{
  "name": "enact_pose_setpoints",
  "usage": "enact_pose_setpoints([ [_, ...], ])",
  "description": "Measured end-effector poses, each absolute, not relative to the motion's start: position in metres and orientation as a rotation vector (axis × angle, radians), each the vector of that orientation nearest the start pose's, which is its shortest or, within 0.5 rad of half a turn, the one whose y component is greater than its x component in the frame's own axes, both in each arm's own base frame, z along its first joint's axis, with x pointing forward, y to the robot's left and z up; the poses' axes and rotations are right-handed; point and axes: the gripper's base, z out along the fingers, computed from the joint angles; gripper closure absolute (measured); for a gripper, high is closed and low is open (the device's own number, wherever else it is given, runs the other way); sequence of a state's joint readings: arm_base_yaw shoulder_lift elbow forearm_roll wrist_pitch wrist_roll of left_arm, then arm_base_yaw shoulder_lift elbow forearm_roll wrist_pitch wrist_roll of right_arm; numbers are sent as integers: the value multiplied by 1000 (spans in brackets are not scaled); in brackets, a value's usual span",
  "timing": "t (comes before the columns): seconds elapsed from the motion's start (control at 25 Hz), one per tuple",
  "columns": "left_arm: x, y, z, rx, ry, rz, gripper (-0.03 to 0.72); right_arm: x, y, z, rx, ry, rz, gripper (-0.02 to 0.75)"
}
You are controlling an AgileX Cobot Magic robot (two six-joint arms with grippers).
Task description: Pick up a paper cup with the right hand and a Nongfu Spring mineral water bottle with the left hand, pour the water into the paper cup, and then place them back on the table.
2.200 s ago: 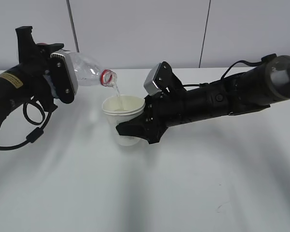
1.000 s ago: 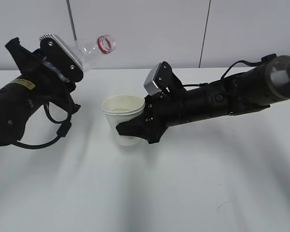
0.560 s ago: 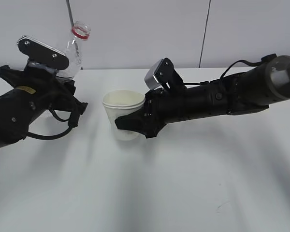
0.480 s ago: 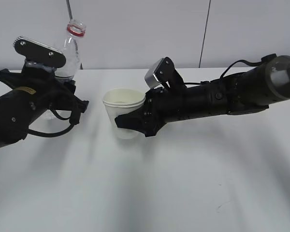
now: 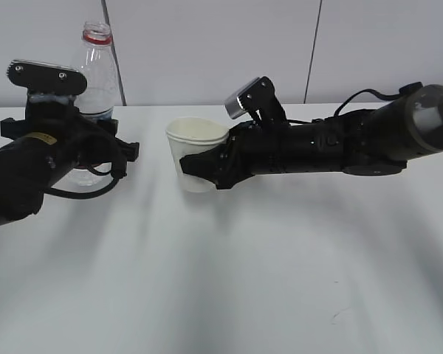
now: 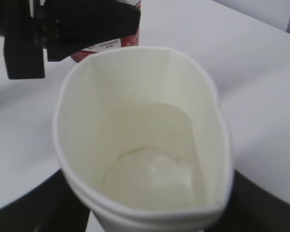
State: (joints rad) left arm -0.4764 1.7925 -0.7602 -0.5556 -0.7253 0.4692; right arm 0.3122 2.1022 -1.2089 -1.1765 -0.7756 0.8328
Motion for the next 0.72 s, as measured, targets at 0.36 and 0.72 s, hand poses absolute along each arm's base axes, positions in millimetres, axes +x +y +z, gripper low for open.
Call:
enact_pose_setpoints([
  [0.36,324,-132,175,230,1800,16,324,405,174,147,-831,1807,519,285],
  [0.72,326,-134,164,252,1801,17,324,420,152,148,-605,1870,384,286],
])
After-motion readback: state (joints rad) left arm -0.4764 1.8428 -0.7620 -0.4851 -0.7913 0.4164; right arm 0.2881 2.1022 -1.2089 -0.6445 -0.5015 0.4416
